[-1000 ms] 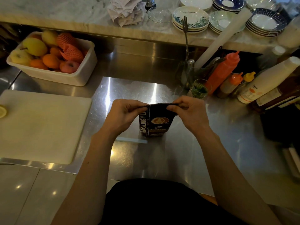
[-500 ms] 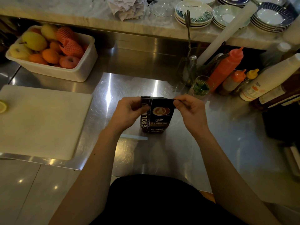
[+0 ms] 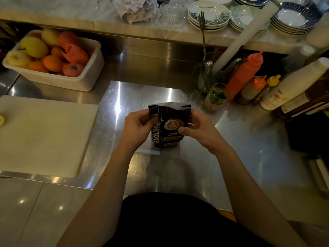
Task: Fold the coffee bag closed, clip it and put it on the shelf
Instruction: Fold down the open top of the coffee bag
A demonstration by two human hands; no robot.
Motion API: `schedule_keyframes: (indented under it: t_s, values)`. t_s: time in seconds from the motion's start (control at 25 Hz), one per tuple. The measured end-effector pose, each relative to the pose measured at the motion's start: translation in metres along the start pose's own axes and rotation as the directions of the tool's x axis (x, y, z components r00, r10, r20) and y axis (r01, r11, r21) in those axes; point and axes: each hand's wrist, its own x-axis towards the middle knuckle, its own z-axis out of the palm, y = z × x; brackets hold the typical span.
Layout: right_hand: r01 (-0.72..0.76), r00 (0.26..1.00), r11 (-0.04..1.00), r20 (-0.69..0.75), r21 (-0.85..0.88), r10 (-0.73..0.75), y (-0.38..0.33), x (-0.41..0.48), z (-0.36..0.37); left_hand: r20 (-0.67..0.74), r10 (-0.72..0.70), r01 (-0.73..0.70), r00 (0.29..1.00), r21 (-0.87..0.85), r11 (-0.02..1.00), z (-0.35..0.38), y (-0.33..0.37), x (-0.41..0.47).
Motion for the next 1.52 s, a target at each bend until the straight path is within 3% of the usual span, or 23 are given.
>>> schedule_keyframes:
  t_s: [0.16, 0.36, 0.44, 0.6, 0.8, 1.0, 1.12, 1.52]
  values:
    - [0.036, 0.961, 0.989, -0.268, -0.146, -0.075, 0.006, 0.015, 0.018, -0.014, 0.015, -0.016, 1.000, -0.060, 0.998, 0.010, 0.003, 0.003]
    - [0.016, 0.837, 0.984, -0.536, -0.179, -0.111, 0.024, 0.025, 0.052, -0.286, -0.009, 0.014, 0.958, 0.014, 1.000, 0.049, 0.001, -0.001]
    - [-0.037, 0.796, 0.969, -0.593, -0.243, -0.118, 0.031, 0.027, 0.058, -0.308, 0.025, 0.000, 0.951, 0.080, 0.997, 0.057, -0.004, 0.001]
    - [-0.052, 0.805, 0.946, -0.574, -0.319, -0.149, 0.032, 0.033, 0.048, -0.203, 0.064, -0.052, 0.977, 0.065, 0.997, 0.042, -0.008, 0.013]
    - [-0.025, 0.912, 0.970, -0.404, -0.241, -0.077, 0.028, 0.036, 0.024, 0.070, -0.039, 0.049, 0.997, -0.143, 0.989, 0.013, -0.009, 0.015]
    - [0.016, 0.968, 1.000, -0.252, 0.026, -0.009, 0.018, 0.023, 0.008, 0.265, -0.034, 0.083, 0.964, -0.178, 0.980, -0.005, 0.000, 0.010]
    - [-0.003, 0.977, 0.998, -0.212, 0.062, 0.016, 0.014, 0.020, 0.004, 0.220, -0.052, 0.090, 0.974, -0.170, 0.981, -0.005, 0.004, 0.007]
    - [-0.005, 0.948, 0.985, -0.313, -0.171, -0.050, 0.023, 0.014, -0.001, 0.084, -0.010, 0.002, 0.996, 0.096, 0.995, -0.007, 0.001, 0.001]
